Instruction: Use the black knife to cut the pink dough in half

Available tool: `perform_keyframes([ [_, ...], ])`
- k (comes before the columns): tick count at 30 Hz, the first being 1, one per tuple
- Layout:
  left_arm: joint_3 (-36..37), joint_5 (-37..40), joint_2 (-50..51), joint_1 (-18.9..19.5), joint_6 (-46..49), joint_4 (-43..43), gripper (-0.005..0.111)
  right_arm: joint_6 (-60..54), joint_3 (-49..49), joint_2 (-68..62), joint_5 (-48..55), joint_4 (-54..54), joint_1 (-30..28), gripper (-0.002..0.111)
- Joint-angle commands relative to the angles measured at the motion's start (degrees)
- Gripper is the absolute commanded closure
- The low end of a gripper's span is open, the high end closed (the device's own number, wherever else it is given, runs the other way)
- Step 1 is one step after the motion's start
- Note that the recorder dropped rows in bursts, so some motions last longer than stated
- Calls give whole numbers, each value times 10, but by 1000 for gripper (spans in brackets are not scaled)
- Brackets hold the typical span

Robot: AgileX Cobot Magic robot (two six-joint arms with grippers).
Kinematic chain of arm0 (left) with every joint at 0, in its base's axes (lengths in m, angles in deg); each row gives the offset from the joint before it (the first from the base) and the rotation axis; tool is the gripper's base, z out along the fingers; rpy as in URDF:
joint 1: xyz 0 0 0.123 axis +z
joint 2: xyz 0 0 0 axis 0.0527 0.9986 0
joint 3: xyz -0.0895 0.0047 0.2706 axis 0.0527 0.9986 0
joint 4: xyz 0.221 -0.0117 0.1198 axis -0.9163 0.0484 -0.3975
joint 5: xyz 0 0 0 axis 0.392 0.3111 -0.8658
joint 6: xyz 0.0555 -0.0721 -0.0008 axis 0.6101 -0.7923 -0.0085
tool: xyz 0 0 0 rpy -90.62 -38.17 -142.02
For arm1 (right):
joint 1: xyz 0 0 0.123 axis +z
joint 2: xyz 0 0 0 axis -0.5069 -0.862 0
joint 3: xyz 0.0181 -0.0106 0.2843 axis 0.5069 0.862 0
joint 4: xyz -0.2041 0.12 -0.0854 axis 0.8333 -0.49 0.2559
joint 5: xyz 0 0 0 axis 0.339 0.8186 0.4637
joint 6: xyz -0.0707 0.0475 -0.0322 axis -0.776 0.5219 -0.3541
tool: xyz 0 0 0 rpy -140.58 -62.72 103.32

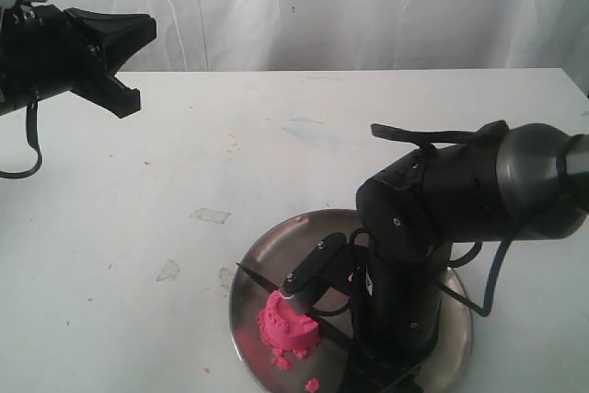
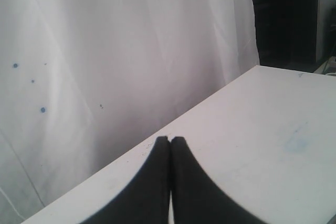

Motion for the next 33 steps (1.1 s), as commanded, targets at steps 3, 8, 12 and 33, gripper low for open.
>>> perform_keyframes([
  [3, 2, -2, -6, 2, -4, -4, 107, -8, 0, -1, -1, -3, 0, 108],
  [8, 2, -2, -6, 2, -4, -4, 107, -8, 0, -1, -5, -1, 0, 108],
  [12, 2, -2, -6, 2, -4, -4, 107, -8, 0, -1, -6, -1, 0, 108],
  [33, 2, -2, -6, 2, -4, -8, 107, 130, 0, -1, -8, 132, 0, 108],
])
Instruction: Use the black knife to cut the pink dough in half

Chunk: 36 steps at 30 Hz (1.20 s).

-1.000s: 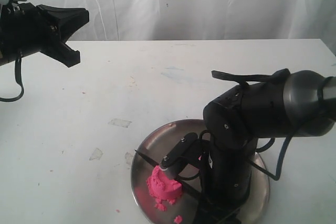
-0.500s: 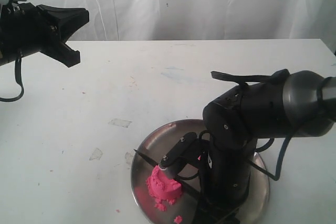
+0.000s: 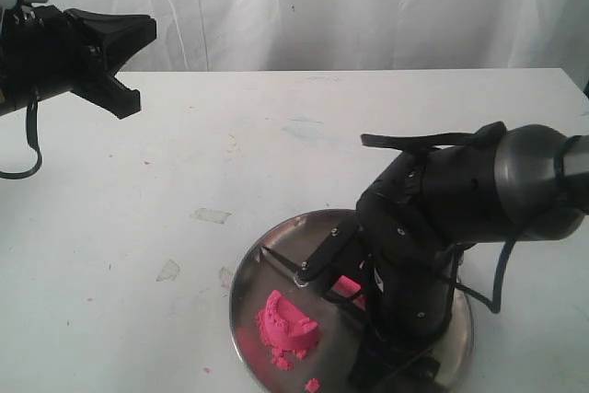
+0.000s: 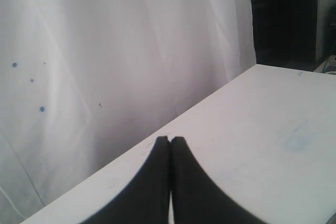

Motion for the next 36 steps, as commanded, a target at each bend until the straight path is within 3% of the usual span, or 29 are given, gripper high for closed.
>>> perform_keyframes([
  [1, 2, -3, -6, 2, -5, -7, 107, 17, 0, 1, 1, 12, 0, 108],
  [17, 2, -3, -4, 2, -5, -7, 107, 17, -29, 44, 4, -8, 0, 108],
  [26, 2, -3, -4, 2, -5, -7, 107, -31, -27, 171, -110, -56, 0, 108],
  [36, 2, -3, -4, 2, -5, -7, 107, -12, 35, 336, -312, 4, -3, 108],
])
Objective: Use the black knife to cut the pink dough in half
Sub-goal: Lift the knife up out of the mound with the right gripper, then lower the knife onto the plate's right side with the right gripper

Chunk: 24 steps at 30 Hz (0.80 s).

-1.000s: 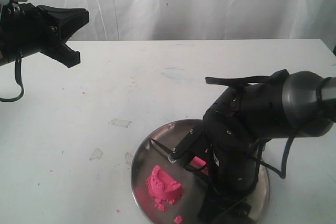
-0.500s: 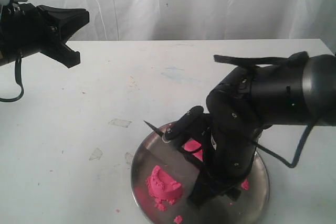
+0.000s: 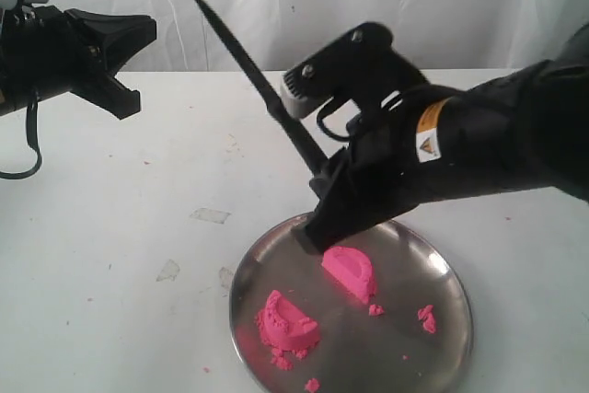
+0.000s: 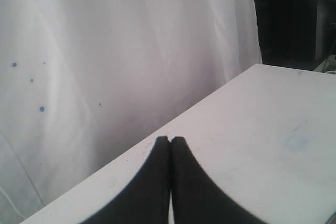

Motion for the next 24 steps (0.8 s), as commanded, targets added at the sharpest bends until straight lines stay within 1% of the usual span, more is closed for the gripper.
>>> perform_keyframes([
  [1, 2, -3, -4, 2, -5, -4, 107, 26, 43, 79, -86, 70, -8, 108],
  [4, 2, -3, -4, 2, -5, -4, 107, 132, 59, 109, -92, 179, -40, 108],
  [5, 2, -3, -3, 2, -6, -4, 107, 225, 67, 116, -84, 275, -68, 108],
  [6, 2, -3, -3, 2, -12, -4, 107, 287, 70, 115, -75, 323, -84, 108],
  [7, 2, -3, -3, 2, -33, -9, 107, 397, 81, 109, -60, 383, -112, 108],
  [8, 2, -2, -3, 2, -42, -15, 107, 436, 88, 102, -56, 396, -125, 108],
  [9, 2, -1, -3, 2, -47, -36, 107, 449, 99, 82, -56, 397, -143, 108],
  [10, 2, 1, -3, 2, -47, -46, 107, 449, 102, 67, -56, 395, -148, 108],
  [11, 2, 17, -3, 2, -47, -68, 107, 439, 103, 29, -56, 387, -153, 108],
  [13, 2, 40, -3, 2, -50, -79, 107, 427, 98, -32, -64, 380, -154, 108],
  [15, 2, 48, -3, 2, -69, -79, 107, 412, 78, -87, -53, 321, -154, 108],
  [17, 2, 48, -3, 2, -77, -79, 107, 231, 38, -122, 12, 150, -154, 108],
  [18, 2, 48, -3, 2, -77, -79, 107, 77, -4, -132, 95, 40, -154, 108],
  [19, 2, 48, -3, 2, -77, -79, 107, -11, -28, -136, 160, -13, -154, 108],
  [20, 2, 48, -3, 2, -77, -78, 107, -50, -55, -135, 208, -43, -154, 108],
  [24, 2, 48, -3, 2, -77, -78, 107, -49, -60, -149, 219, -46, -167, 108],
])
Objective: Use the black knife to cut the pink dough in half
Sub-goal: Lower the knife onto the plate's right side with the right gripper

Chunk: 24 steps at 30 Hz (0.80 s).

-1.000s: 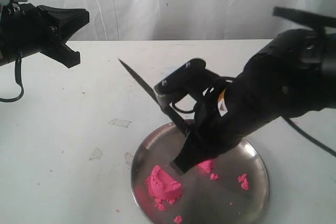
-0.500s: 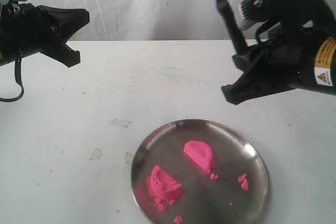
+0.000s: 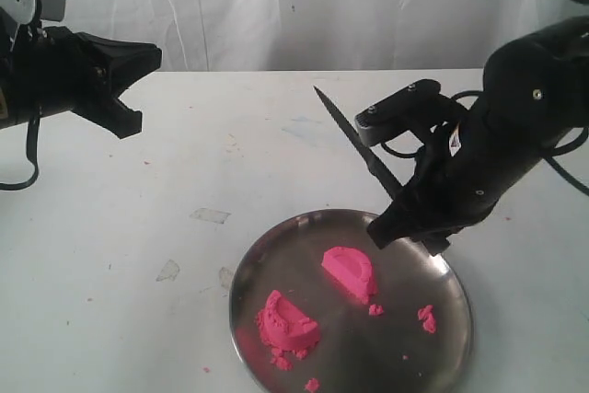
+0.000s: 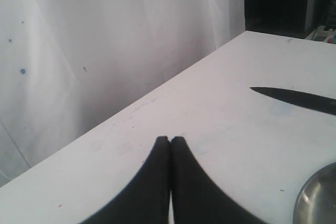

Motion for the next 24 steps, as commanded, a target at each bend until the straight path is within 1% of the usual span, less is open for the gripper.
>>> perform_keyframes([
  [1, 2, -1, -3, 2, -5, -4, 107, -35, -11, -25, 50, -21, -24, 108],
  [4, 2, -1, -3, 2, -5, -4, 107, -35, -12, -52, 62, -21, -32, 108],
  [14, 2, -1, -3, 2, -5, -3, 107, -52, -7, -77, 27, -21, -32, 108],
  [20, 2, -1, -3, 2, -5, -3, 107, -52, -7, -125, 64, -38, -32, 108],
  [24, 2, -1, -3, 2, -5, -2, 107, -52, -7, -141, 69, -38, -32, 108],
])
